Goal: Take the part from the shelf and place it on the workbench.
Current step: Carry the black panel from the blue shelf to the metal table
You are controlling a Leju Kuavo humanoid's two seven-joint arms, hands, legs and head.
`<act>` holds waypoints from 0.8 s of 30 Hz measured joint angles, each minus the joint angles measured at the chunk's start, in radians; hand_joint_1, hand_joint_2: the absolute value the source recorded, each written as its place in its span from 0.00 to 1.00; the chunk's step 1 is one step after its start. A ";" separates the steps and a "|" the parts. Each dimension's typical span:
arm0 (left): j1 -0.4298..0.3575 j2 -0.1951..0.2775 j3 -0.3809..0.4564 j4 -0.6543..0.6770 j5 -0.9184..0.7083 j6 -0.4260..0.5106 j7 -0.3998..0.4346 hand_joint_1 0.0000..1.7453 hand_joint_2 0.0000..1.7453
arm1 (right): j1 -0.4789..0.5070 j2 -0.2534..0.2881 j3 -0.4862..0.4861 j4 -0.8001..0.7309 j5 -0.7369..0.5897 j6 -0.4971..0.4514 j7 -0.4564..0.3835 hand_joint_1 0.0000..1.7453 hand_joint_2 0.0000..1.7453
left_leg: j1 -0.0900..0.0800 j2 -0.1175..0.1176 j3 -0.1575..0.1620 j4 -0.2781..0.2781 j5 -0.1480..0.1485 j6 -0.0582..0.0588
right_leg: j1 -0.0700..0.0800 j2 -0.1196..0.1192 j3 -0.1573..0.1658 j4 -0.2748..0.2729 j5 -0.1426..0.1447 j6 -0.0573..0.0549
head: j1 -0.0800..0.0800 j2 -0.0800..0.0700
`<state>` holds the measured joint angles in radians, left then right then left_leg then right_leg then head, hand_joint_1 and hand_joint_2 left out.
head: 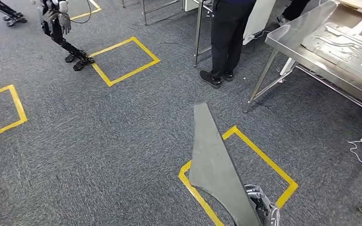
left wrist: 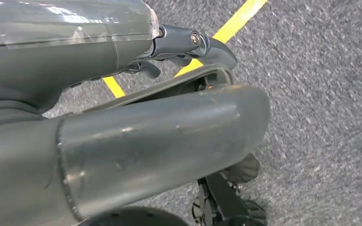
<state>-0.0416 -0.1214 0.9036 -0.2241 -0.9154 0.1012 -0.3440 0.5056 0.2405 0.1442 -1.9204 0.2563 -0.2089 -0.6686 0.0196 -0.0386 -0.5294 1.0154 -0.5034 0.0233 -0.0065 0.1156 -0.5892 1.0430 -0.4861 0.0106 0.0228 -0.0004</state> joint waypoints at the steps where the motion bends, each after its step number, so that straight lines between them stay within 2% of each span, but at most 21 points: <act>1: 0.001 -0.001 0.000 0.000 -0.001 0.000 0.000 0.00 0.00 | 0.000 0.000 0.000 -0.001 0.003 -0.003 0.000 1.00 1.00 | 0.001 0.014 0.001 -0.005 0.003 0.007 | 0.001 -0.028 -0.014 0.028 -0.019 0.004 | 0.000 0.000; 3: 0.003 -0.002 0.000 0.000 -0.002 0.000 0.000 0.00 0.00 | -0.001 0.000 0.001 -0.002 0.008 -0.009 0.002 1.00 1.00 | -0.001 0.040 0.002 -0.009 0.004 0.015 | 0.001 -0.089 -0.068 0.140 -0.081 0.011 | 0.001 0.000; 4: 0.005 -0.002 0.000 0.000 -0.003 0.000 0.000 0.00 0.00 | -0.001 0.000 0.002 -0.002 0.010 -0.011 0.003 1.00 1.00 | -0.002 0.055 0.002 -0.009 0.003 0.016 | -0.001 -0.103 -0.100 0.206 -0.109 0.015 | 0.001 0.000; 5: 0.006 -0.002 0.000 0.000 -0.003 -0.001 0.000 0.00 0.00 | 0.000 0.000 0.002 -0.002 0.011 -0.012 0.004 1.00 1.00 | -0.003 0.069 0.003 -0.009 0.001 0.016 | -0.003 -0.108 -0.123 0.250 -0.121 0.017 | 0.001 0.000; 6: 0.006 -0.002 0.000 0.000 -0.004 -0.001 0.000 0.00 0.00 | 0.000 0.000 0.002 -0.002 0.011 -0.012 0.005 1.00 1.00 | -0.004 0.083 0.005 -0.009 -0.001 0.015 | -0.005 -0.111 -0.128 0.260 -0.113 0.018 | 0.001 0.000; 7: 0.006 -0.002 0.000 0.000 -0.004 -0.001 0.001 0.00 0.00 | 0.001 0.000 0.002 -0.002 0.011 -0.012 0.006 1.00 1.00 | -0.005 0.096 0.008 -0.009 -0.004 0.014 | -0.006 -0.115 -0.111 0.229 -0.086 0.018 | 0.001 0.000; 8: 0.005 -0.003 0.000 0.000 -0.005 -0.002 0.001 0.00 0.00 | 0.001 0.000 0.002 -0.002 0.011 -0.013 0.007 1.00 1.00 | -0.005 0.109 0.014 -0.009 -0.008 0.012 | -0.005 -0.125 -0.077 0.164 -0.049 0.015 | 0.001 0.000; 9: 0.005 -0.004 0.000 0.000 -0.005 -0.003 0.002 0.00 0.00 | 0.001 0.000 0.002 -0.002 0.011 -0.013 0.009 1.00 1.00 | -0.005 0.119 0.019 -0.009 -0.012 0.010 | -0.001 -0.149 -0.037 0.090 -0.021 0.008 | 0.001 0.000; 10: 0.005 -0.005 0.000 0.000 -0.006 -0.003 0.002 0.00 0.00 | 0.000 0.000 0.002 -0.002 0.012 -0.013 0.010 1.00 1.00 | -0.007 0.129 0.024 -0.009 -0.016 0.006 | 0.004 -0.170 -0.006 0.030 -0.002 0.001 | 0.001 0.000; 11: 0.004 -0.006 0.000 0.001 -0.006 -0.004 0.003 0.00 0.00 | 0.000 0.000 0.002 -0.002 0.012 -0.013 0.011 1.00 1.00 | -0.008 0.137 0.028 -0.010 -0.019 0.002 | 0.010 -0.185 0.013 -0.006 0.006 -0.007 | 0.001 0.000; 12: 0.003 -0.007 0.000 0.001 -0.006 -0.005 0.003 0.00 0.00 | 0.000 0.000 0.003 -0.002 0.012 -0.013 0.012 1.00 1.00 | -0.009 0.146 0.031 -0.010 -0.021 -0.003 | 0.015 -0.192 0.017 -0.018 0.004 -0.012 | 0.001 0.000; 14: -0.001 -0.008 0.001 0.001 -0.006 -0.006 0.003 0.00 0.00 | 0.002 0.000 0.003 -0.002 0.014 -0.014 0.015 1.00 1.00 | -0.009 0.158 0.038 -0.013 -0.025 -0.014 | 0.014 -0.168 0.016 -0.024 0.009 -0.021 | 0.001 0.000; 15: -0.002 -0.008 0.001 0.001 -0.006 -0.007 0.003 0.00 0.00 | 0.002 0.000 0.004 -0.002 0.015 -0.014 0.016 1.00 1.00 | -0.008 0.144 0.038 -0.006 -0.033 -0.019 | 0.010 -0.157 0.019 -0.031 0.012 -0.027 | 0.001 0.000; 16: -0.002 -0.008 0.001 0.001 -0.006 -0.008 0.003 0.00 0.00 | 0.002 0.000 0.004 -0.002 0.016 -0.014 0.016 1.00 1.00 | -0.006 0.121 0.031 0.016 -0.051 -0.023 | 0.005 -0.146 0.021 -0.037 0.016 -0.032 | 0.001 0.000; 18: 0.000 -0.007 0.001 0.001 -0.006 -0.009 0.002 0.00 0.00 | 0.000 0.000 0.006 -0.002 0.018 -0.014 0.017 1.00 1.00 | -0.003 0.066 -0.016 0.123 -0.111 -0.028 | 0.001 -0.125 0.024 -0.043 0.020 -0.039 | 0.000 0.000; 19: 0.002 -0.008 0.001 0.001 -0.006 -0.010 0.003 0.00 0.00 | -0.001 0.000 0.007 -0.002 0.019 -0.014 0.018 1.00 1.00 | -0.002 0.053 -0.050 0.194 -0.141 -0.030 | 0.001 -0.112 0.024 -0.042 0.020 -0.041 | 0.000 0.000; 20: 0.004 -0.008 0.001 0.001 -0.007 -0.012 0.003 0.00 0.00 | 0.000 0.000 0.008 -0.002 0.020 -0.015 0.019 1.00 1.00 | -0.001 0.048 -0.080 0.250 -0.156 -0.033 | 0.002 -0.098 0.024 -0.041 0.020 -0.041 | 0.000 0.000; 21: 0.006 -0.007 0.001 0.001 -0.007 -0.013 0.003 0.00 0.00 | 0.000 0.000 0.009 -0.002 0.021 -0.016 0.019 1.00 1.00 | 0.000 0.047 -0.096 0.274 -0.151 -0.035 | 0.002 -0.082 0.024 -0.039 0.019 -0.041 | 0.000 0.000; 22: 0.007 -0.007 0.001 0.001 -0.007 -0.013 0.003 0.00 0.00 | 0.001 0.000 0.010 -0.002 0.023 -0.019 0.019 1.00 1.00 | 0.001 0.045 -0.093 0.255 -0.124 -0.036 | 0.001 -0.066 0.025 -0.036 0.018 -0.040 | 0.000 0.000; 23: 0.007 -0.007 0.001 0.001 -0.007 -0.013 0.003 0.00 0.00 | 0.001 0.000 0.010 -0.002 0.023 -0.021 0.020 1.00 1.00 | 0.003 0.039 -0.072 0.199 -0.083 -0.037 | 0.000 -0.050 0.025 -0.031 0.016 -0.037 | 0.000 0.000; 24: 0.008 -0.006 0.001 0.001 -0.007 -0.014 0.003 0.00 0.00 | 0.001 0.000 0.011 -0.002 0.024 -0.024 0.020 1.00 1.00 | 0.005 0.018 -0.044 0.130 -0.049 -0.036 | -0.002 -0.036 0.024 -0.024 0.013 -0.033 | 0.000 0.000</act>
<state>-0.0339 -0.1275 0.9047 -0.2231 -0.9227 0.0876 -0.3414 0.5065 0.2403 0.1550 -1.9219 0.2800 -0.2324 -0.6490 0.0248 -0.0204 -0.5731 1.1456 -0.5521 -0.0127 -0.0082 0.0801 -0.5657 1.0185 -0.4731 -0.0224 0.0226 -0.0004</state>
